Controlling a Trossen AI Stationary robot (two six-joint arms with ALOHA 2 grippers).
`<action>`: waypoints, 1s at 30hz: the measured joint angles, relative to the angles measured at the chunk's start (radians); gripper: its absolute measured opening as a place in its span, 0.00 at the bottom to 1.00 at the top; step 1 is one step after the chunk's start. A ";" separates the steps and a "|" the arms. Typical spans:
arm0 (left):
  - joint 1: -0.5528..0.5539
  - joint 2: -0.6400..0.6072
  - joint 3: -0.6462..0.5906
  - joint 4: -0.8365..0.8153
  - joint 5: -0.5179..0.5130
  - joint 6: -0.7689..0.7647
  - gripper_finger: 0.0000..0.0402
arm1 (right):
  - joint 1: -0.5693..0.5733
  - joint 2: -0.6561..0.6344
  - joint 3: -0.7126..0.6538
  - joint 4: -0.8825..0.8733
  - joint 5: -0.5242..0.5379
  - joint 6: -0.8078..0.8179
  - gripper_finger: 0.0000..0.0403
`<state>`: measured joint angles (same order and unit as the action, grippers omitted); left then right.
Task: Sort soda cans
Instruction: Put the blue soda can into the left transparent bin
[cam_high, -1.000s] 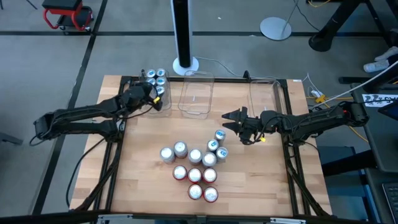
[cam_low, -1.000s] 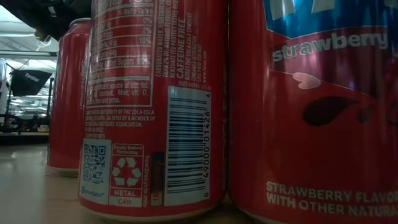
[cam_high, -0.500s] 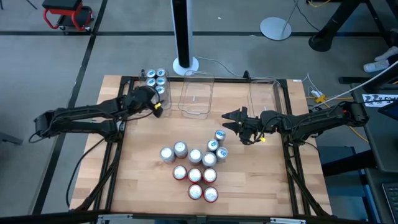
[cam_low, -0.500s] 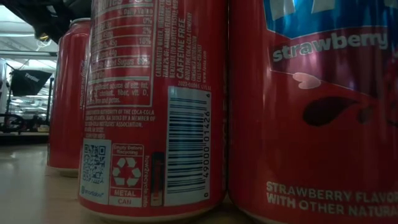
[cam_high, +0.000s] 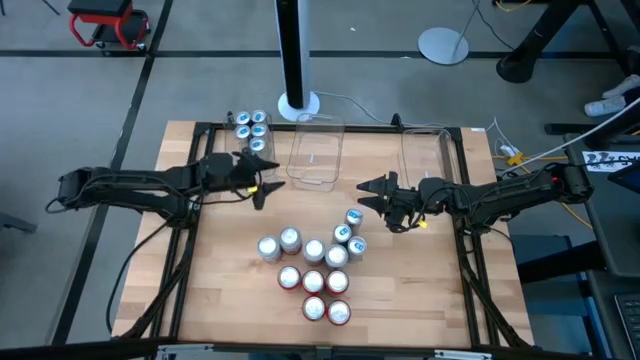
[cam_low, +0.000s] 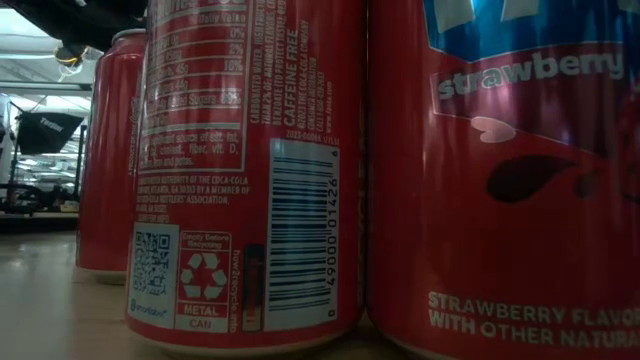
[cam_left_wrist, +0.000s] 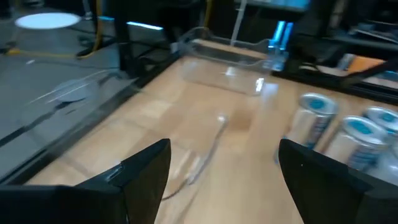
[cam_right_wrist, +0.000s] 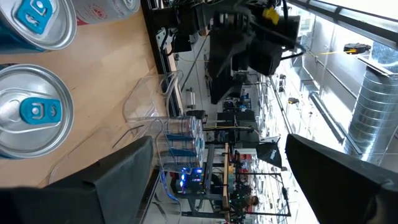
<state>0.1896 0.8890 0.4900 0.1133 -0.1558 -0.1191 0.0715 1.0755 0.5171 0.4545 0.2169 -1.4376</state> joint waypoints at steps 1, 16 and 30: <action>-0.012 0.014 0.000 0.016 0.000 0.004 0.72 | 0.000 0.000 0.000 0.000 0.000 0.000 0.91; -0.072 0.276 0.085 0.188 0.046 0.011 0.72 | 0.000 0.000 0.000 0.000 0.000 0.000 0.91; -0.113 0.591 0.360 0.119 0.048 0.014 0.72 | 0.000 0.000 0.000 -0.001 0.000 0.000 0.91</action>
<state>0.0768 1.4798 0.8500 0.2325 -0.1074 -0.1051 0.0715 1.0754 0.5171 0.4538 0.2173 -1.4380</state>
